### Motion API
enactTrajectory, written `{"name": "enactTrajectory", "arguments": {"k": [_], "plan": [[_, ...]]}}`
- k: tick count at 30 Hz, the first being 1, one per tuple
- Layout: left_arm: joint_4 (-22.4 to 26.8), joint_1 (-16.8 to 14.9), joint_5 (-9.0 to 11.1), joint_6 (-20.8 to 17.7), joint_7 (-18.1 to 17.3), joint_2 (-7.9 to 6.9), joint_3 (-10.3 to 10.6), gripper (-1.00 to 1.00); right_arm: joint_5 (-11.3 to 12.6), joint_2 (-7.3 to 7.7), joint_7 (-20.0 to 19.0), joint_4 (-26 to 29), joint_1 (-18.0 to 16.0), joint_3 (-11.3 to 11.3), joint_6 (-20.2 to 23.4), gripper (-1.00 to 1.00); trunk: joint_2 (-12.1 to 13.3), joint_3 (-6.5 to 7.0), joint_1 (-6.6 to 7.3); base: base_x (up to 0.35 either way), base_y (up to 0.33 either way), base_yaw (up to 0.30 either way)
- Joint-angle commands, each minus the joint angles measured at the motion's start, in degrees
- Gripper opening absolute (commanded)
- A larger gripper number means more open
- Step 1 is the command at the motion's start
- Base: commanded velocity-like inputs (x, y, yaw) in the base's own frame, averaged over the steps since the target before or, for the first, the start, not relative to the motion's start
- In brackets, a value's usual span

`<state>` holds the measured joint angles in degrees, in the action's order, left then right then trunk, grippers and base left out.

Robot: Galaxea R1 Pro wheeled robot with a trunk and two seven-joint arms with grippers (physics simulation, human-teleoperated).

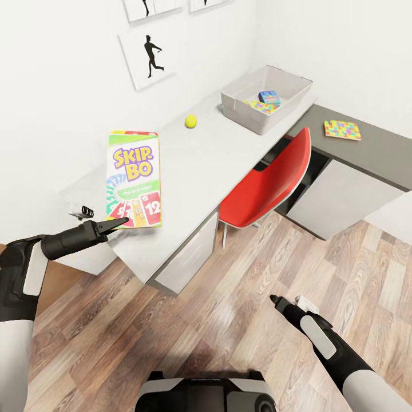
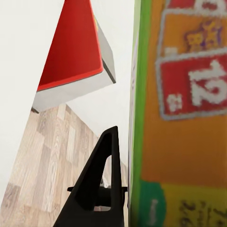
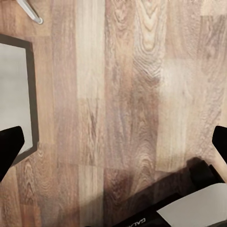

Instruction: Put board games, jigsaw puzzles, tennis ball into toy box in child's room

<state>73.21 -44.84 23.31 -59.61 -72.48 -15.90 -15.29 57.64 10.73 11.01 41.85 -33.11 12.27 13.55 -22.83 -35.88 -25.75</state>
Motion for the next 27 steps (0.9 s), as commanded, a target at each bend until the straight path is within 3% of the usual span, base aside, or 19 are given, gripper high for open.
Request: {"name": "enactTrajectory", "arguments": {"k": [1,27], "plan": [[0.0,-0.04,0.07,-0.39,-0.11,-0.01,-0.01,-1.0,0.46,0.08,0.5,0.11,-0.02,0.3,0.05,1.0,-0.09,0.02,-0.04,0.0,0.0,0.0],[0.0,-0.03,0.07,-0.39,-0.06,0.01,0.08,-1.0,0.46,0.08,0.5,0.14,-0.02,0.3,-0.02,1.0,-0.09,2.44,-0.04,0.0,0.0,0.0]]}}
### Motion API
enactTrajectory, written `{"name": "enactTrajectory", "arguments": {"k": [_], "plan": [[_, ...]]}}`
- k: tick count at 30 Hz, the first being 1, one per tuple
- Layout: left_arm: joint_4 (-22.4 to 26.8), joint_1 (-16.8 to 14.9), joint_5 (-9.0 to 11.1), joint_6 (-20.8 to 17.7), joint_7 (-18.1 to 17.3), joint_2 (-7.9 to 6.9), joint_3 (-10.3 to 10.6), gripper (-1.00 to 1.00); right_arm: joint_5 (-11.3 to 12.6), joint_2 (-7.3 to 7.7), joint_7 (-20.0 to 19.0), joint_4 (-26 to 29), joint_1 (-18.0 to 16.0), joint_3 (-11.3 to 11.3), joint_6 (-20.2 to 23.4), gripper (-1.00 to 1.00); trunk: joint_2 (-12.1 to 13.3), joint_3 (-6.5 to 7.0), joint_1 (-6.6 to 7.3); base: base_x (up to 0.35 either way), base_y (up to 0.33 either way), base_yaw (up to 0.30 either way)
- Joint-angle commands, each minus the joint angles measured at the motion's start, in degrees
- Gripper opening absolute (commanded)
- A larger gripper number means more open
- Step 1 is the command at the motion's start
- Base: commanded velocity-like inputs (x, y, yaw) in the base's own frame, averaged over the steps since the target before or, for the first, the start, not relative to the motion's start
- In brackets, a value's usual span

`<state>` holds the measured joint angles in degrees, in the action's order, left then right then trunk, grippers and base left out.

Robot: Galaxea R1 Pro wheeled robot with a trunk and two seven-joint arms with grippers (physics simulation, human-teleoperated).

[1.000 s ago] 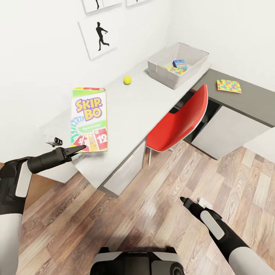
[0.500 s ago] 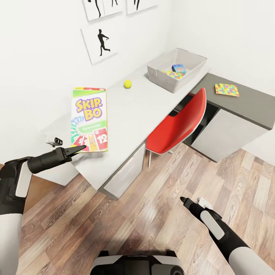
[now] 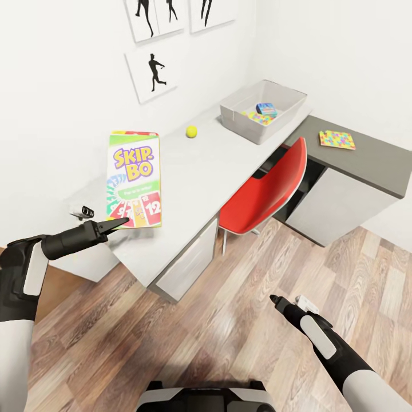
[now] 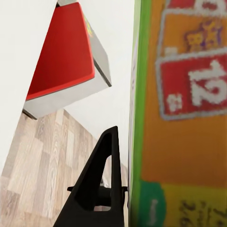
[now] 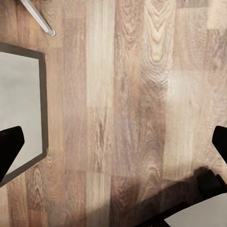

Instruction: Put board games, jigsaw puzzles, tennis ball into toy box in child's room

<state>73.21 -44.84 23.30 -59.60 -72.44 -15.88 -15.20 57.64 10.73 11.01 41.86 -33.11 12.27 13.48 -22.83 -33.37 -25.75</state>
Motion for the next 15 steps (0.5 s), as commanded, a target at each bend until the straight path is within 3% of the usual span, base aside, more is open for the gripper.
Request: {"name": "enactTrajectory", "arguments": {"k": [1,15], "plan": [[0.0,-0.02,0.08,-0.4,-0.11,0.0,-0.01,-1.0,0.46,0.08,0.5,0.14,-0.02,0.3,0.05,1.0,-0.09,0.02,-0.04,0.0,0.0,0.0],[0.0,-0.03,0.08,-0.4,-0.09,0.03,-0.01,-1.0,0.46,0.11,0.5,0.11,-0.02,0.3,-0.02,1.0,-0.09,1.32,-0.04,0.0,0.0,0.0]]}}
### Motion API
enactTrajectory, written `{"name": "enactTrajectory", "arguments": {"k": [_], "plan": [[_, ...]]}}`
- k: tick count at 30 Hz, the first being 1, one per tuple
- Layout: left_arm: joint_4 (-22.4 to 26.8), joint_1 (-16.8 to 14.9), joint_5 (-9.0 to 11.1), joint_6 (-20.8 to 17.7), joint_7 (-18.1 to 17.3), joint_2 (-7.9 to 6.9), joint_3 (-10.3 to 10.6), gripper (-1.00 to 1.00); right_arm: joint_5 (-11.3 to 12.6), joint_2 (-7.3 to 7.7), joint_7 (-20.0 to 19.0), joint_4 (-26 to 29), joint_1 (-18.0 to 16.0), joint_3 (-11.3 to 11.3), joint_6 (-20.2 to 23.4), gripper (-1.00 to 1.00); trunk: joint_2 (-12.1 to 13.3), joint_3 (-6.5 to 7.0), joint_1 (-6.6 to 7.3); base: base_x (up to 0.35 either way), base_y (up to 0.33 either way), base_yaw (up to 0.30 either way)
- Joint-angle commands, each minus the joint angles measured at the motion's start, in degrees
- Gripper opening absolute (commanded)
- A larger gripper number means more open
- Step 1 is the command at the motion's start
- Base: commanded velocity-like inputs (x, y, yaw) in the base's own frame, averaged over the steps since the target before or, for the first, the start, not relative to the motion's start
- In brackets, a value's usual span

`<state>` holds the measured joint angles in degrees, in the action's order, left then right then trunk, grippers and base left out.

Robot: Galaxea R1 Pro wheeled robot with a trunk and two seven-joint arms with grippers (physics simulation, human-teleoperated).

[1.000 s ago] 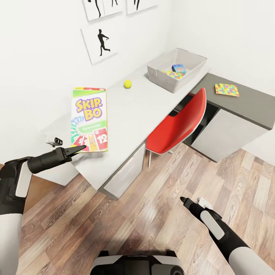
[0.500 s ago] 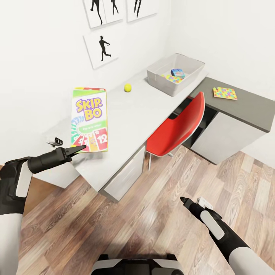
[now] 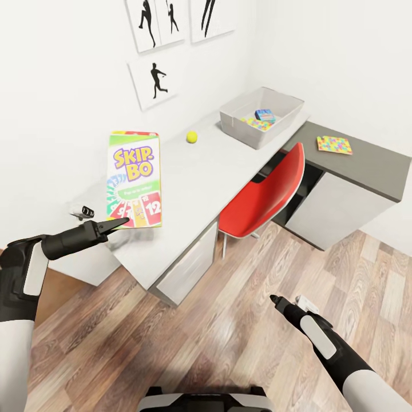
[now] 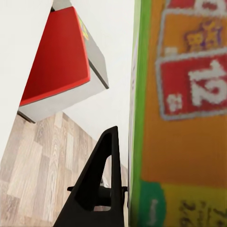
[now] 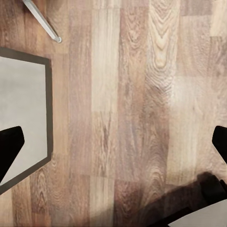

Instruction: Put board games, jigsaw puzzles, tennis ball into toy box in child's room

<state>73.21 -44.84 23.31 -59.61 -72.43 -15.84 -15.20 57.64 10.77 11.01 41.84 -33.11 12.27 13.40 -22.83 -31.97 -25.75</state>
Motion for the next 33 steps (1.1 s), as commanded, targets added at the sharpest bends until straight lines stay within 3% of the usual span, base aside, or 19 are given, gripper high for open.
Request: {"name": "enactTrajectory", "arguments": {"k": [1,33], "plan": [[0.0,-0.04,0.07,-0.39,-0.09,0.0,-0.01,-1.0,0.46,0.07,0.5,0.12,-0.03,0.3,0.05,1.0,-0.09,0.02,-0.04,0.0,0.0,0.0],[-0.09,-0.04,-0.01,-0.39,-0.09,0.02,-0.01,-1.0,0.46,0.09,0.5,0.08,-0.03,0.3,0.01,1.0,-0.09,3.0,-0.04,0.0,0.0,0.0]]}}
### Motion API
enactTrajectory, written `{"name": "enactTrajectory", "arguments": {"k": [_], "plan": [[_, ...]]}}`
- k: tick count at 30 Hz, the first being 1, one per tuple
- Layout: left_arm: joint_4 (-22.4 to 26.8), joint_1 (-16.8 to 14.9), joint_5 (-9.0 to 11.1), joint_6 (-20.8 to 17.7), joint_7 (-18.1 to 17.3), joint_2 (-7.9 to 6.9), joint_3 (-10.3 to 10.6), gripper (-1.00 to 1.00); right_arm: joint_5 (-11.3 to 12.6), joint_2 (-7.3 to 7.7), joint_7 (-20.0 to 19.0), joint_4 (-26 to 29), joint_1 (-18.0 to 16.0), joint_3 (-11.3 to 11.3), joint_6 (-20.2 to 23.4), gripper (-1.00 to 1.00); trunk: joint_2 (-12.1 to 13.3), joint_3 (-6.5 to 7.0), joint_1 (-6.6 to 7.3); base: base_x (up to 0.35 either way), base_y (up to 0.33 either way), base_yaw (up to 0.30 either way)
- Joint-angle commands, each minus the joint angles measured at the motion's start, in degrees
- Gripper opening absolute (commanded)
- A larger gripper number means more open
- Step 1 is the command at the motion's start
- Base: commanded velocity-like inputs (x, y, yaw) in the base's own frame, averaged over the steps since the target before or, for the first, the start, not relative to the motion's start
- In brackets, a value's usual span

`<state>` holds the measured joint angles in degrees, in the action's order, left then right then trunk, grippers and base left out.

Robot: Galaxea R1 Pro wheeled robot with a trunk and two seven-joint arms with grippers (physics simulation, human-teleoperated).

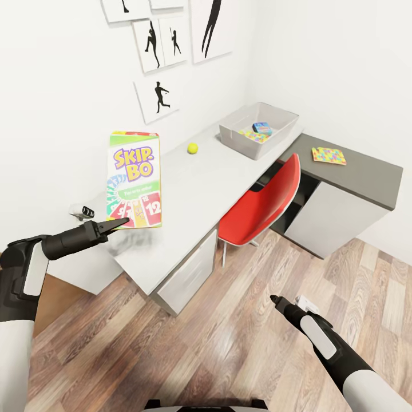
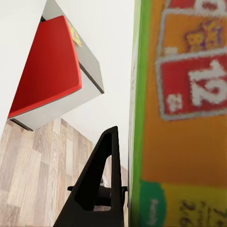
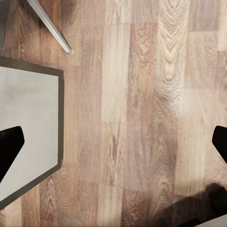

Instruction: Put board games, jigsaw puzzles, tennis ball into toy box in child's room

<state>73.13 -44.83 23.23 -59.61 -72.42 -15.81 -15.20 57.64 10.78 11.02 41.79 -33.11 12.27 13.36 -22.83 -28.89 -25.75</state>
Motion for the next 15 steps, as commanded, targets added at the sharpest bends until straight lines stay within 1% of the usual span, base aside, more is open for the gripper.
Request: {"name": "enactTrajectory", "arguments": {"k": [1,15], "plan": [[0.0,-0.04,0.07,-0.39,-0.1,-0.01,-0.01,-1.0,0.46,0.08,0.5,0.13,-0.03,0.3,0.07,1.0,-0.09,0.01,-0.04,0.0,0.0,0.0],[0.0,-0.03,0.07,-0.39,-0.1,-0.01,-0.01,-1.0,0.46,0.04,0.5,0.13,-0.03,0.3,0.09,1.0,-0.09,1.32,-0.04,0.0,0.0,0.0]]}}
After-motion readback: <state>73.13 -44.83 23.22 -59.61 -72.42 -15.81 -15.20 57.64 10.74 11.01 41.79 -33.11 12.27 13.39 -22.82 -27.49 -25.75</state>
